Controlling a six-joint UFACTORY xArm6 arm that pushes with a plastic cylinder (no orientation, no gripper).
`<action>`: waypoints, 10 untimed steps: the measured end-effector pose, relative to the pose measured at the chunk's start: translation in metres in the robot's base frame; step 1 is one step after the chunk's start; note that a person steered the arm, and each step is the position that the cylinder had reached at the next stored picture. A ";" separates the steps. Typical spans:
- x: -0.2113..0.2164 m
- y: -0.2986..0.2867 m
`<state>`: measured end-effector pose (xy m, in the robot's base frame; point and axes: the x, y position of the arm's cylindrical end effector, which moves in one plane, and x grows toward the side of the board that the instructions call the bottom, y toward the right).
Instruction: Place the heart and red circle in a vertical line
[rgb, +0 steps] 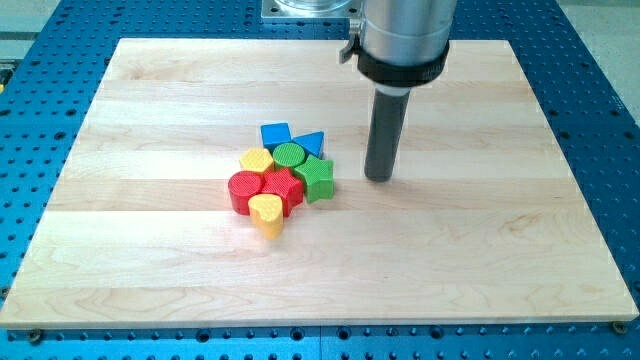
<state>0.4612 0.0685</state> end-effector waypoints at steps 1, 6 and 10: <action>0.015 -0.010; 0.050 -0.063; 0.069 -0.087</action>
<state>0.5306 -0.0187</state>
